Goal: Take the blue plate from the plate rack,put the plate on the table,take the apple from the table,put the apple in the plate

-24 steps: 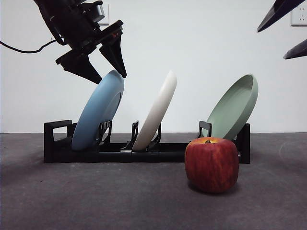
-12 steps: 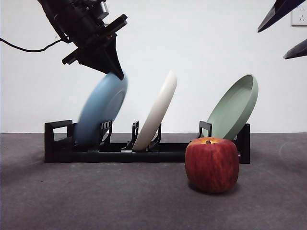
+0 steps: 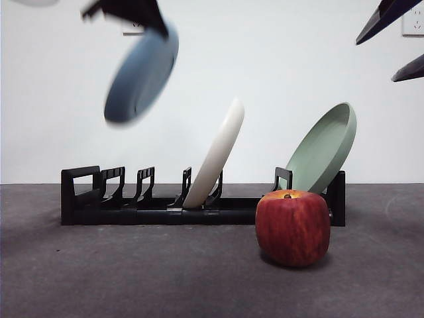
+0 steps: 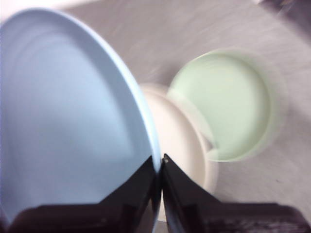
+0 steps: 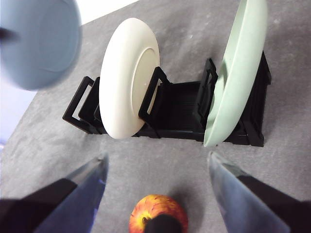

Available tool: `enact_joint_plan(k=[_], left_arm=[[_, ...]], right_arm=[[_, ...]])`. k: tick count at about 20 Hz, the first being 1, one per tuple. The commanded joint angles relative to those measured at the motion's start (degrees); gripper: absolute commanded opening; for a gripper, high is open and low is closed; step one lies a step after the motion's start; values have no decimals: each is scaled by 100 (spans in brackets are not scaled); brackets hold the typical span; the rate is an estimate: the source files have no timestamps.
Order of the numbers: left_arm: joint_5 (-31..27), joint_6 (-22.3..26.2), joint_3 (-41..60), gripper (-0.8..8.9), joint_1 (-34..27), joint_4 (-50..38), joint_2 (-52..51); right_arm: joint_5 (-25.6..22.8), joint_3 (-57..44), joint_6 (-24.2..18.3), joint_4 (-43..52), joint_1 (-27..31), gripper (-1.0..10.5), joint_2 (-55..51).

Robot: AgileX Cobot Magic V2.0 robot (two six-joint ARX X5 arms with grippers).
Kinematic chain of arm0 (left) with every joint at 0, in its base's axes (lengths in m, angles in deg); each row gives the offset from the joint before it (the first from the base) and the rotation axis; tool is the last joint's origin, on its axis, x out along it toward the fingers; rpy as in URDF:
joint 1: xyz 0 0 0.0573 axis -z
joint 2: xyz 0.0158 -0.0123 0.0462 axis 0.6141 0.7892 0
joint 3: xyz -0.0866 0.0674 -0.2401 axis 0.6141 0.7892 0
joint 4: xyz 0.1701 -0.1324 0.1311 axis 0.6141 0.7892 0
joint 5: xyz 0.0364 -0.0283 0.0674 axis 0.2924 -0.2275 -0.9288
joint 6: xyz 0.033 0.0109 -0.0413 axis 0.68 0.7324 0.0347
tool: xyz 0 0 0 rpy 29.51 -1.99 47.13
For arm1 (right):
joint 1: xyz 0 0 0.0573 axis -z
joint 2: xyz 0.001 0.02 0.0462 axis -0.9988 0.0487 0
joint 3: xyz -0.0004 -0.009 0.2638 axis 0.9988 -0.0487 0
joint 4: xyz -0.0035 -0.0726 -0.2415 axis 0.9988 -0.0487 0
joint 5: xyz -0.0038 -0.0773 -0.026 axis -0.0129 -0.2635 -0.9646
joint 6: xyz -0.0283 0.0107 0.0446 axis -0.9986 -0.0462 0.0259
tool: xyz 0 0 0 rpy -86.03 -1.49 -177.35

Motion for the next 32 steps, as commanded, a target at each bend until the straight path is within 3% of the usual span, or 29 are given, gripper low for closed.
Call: enact_joint_plan(k=[1,4,8,10,15,18,23,29,32], left_arm=[[-24,566,-275,-8,267,608,-503],[-251,848,-293,-8,595,1519,-1296],[-1532,944,-254,-8,1394,2841,-1888],[-2002,678,-2,-8,1805,2986,-2083],[-3112,-258,1961,-8,2859,2347,-2688],[-3462,-654,3077,-8,3458,1600,-2693],[-3689,-634,4039,-9,3982,551,-1912],[-3733,-59,4061,-8,3982,-151,-448],[-3683,-42,4061,-9,4019,-439,7]], right_arm=[[4,24,-68,22,-9,347,7],[0,24,-173,-87,-9,348,7],[-15,24,-223,-247,-9,348,7],[-15,24,-289,-264,-9,348,7],[-37,24,-369,-267,-7,348,7],[-37,24,-367,-267,-7,348,7],[-39,24,-367,-269,-7,348,7],[-37,24,-363,-269,-7,348,7],[-37,24,-363,-269,-7,348,7]])
